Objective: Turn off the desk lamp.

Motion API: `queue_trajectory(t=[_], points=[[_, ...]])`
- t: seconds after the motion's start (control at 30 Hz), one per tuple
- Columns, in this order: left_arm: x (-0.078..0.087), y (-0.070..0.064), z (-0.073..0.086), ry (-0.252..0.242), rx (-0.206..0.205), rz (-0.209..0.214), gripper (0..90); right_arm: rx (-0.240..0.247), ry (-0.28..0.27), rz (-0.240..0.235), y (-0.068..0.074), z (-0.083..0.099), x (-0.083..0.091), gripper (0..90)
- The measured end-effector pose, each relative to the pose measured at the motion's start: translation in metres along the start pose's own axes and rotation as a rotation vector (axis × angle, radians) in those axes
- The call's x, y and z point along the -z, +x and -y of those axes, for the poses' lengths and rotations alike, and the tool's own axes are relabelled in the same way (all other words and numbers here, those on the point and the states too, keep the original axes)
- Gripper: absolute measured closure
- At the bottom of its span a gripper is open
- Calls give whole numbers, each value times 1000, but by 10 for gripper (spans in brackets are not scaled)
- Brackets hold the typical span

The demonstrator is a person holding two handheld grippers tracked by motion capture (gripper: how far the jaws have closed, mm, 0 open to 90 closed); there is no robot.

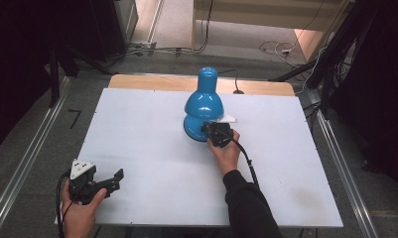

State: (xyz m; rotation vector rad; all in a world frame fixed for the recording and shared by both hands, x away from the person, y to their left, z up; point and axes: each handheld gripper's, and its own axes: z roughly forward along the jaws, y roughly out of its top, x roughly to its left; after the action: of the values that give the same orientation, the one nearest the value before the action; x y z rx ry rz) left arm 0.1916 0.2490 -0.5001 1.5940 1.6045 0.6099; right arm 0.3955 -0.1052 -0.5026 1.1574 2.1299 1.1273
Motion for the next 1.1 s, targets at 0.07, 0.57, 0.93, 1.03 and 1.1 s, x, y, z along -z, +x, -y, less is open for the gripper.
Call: queue_trajectory(t=[0.07,0.57,0.93,1.03,1.1], points=[[-1,1,0,0,3,-2,55,11,1,4,1,-1,0,884],[-1,0,-1,-3,3,-1,55,-61,-7,-40,-12,-5,10,713],[-1,0,0,-2,2,-2,55,-61,3,-68,-12,-5,13,532],[-1,0,-1,-4,3,-2,55,-61,4,-75,-13,-5,14,500],[-1,0,-1,-4,3,-2,55,-65,5,-74,-14,-5,15,478]])
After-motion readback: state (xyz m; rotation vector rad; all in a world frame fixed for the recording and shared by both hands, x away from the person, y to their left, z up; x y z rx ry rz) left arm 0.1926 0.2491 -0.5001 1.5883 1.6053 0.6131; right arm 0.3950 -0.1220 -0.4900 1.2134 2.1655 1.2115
